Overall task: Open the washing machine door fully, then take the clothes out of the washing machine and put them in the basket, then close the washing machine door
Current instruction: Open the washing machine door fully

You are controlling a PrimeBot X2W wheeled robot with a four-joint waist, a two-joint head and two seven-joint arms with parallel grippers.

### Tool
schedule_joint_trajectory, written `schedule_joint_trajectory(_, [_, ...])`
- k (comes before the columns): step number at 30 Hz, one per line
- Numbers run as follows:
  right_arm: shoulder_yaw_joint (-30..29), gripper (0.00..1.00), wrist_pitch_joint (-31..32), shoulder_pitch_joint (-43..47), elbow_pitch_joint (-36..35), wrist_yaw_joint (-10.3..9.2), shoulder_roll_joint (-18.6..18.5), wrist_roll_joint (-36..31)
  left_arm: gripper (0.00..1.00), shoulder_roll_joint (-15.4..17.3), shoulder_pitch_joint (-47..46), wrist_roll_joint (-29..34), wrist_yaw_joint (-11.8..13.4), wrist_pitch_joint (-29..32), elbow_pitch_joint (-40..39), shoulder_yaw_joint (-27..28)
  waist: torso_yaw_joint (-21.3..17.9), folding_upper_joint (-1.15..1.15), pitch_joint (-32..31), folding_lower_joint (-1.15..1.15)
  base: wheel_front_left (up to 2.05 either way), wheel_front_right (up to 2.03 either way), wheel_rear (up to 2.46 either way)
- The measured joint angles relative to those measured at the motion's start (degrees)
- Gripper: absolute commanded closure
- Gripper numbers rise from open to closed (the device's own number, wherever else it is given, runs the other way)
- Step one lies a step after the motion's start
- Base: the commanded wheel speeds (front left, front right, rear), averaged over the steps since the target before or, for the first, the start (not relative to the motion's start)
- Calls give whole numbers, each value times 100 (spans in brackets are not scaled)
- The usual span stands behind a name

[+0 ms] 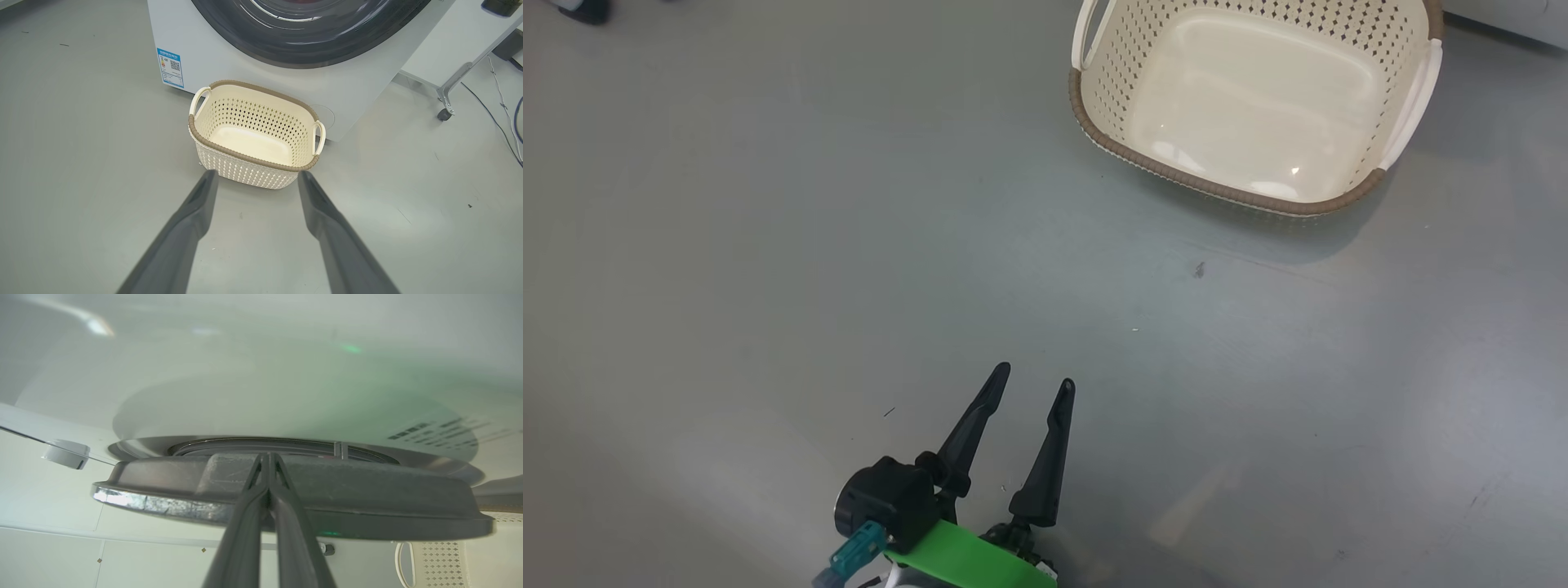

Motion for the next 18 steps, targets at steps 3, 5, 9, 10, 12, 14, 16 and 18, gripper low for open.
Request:
schedule_joint_trajectory(3, [4, 100, 0, -86, 97, 0, 33, 0, 0, 0, 62, 0, 0, 0, -10, 8, 8, 0, 8, 0, 0, 0, 0])
schedule_joint_trajectory(5, [30, 100, 2, -114, 149, 0, 32, -25, 0, 0, 85, 0, 0, 0, -16, 16, 11, 0, 15, 0, 0, 0, 0])
schedule_joint_trajectory(9, [78, 100, 65, -185, 278, -1, 33, -43, 0, 0, 108, 0, 0, 0, -37, 31, 13, 0, 34, 0, 0, 0, 0])
schedule_joint_trajectory(10, [92, 100, 78, -216, 305, -1, 30, -51, 0, 0, 120, 0, 0, 0, -45, 35, 13, 0, 39, 0, 0, 0, 0])
schedule_joint_trajectory(12, [116, 100, 107, -270, 363, -1, 23, -104, 0, 0, 172, 0, 0, 0, -63, 38, 12, 0, 51, 0, 0, 0, 0])
schedule_joint_trajectory(14, [113, 100, 118, -329, 467, -1, 23, -104, 0, 0, 190, 0, 0, 0, -70, 41, 12, 0, 60, 0, 0, 0, 0])
schedule_joint_trajectory(16, [87, 100, 118, -362, 583, -2, 27, -104, 0, 0, 190, 0, 0, 0, -97, 49, 12, 0, 66, 0, 0, 0, 0])
schedule_joint_trajectory(18, [78, 100, 119, -388, 683, -3, 29, -104, 0, 0, 190, 0, 0, 0, -116, 54, 12, 0, 72, 0, 0, 0, 0])
